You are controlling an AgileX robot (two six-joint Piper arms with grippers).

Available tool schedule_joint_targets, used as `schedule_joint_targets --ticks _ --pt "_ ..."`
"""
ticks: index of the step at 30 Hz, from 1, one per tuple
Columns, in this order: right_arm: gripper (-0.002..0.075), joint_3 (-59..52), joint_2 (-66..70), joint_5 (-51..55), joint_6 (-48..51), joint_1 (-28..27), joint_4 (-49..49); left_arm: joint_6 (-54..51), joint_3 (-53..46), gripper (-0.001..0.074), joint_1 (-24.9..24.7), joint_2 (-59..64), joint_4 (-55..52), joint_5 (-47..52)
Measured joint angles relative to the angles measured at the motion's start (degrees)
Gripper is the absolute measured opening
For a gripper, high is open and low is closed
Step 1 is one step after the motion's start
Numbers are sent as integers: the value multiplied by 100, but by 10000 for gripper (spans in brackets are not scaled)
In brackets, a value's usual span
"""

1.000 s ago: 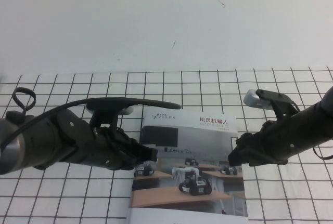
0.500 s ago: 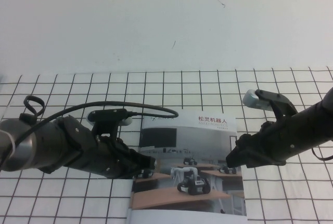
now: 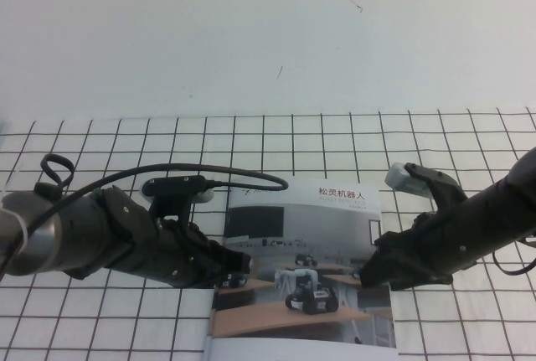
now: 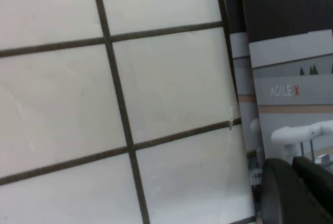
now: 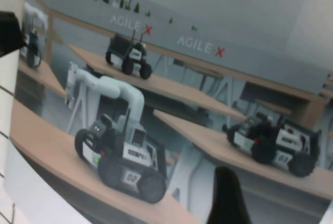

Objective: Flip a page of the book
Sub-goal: Open the closed book

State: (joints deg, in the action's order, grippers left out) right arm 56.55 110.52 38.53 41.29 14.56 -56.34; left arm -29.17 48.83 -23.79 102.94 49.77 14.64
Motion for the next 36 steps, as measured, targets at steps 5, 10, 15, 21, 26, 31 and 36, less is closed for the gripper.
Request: schedule_joint_targets --ticks 5,10,15,21,26,31,36 --pt "429 0 52 149 522 -45 -491 0 0 -1 0 0 14 0" --pt "429 0 55 334 761 -35 -995 0 0 -1 0 0 51 0" --pt "429 0 -51 381 797 -35 -1018 11 0 -1 0 0 59 0" --pt "428 58 -494 524 826 -35 -1049 11 0 -1 0 0 59 0" --pt "425 227 -684 776 830 -35 -1149 11 0 -1 0 0 59 -8" --pt "424 334 -684 923 830 -35 -1206 11 0 -1 0 0 77 -22" --pt "423 342 -684 931 830 -35 -1239 11 0 -1 0 0 88 -22"
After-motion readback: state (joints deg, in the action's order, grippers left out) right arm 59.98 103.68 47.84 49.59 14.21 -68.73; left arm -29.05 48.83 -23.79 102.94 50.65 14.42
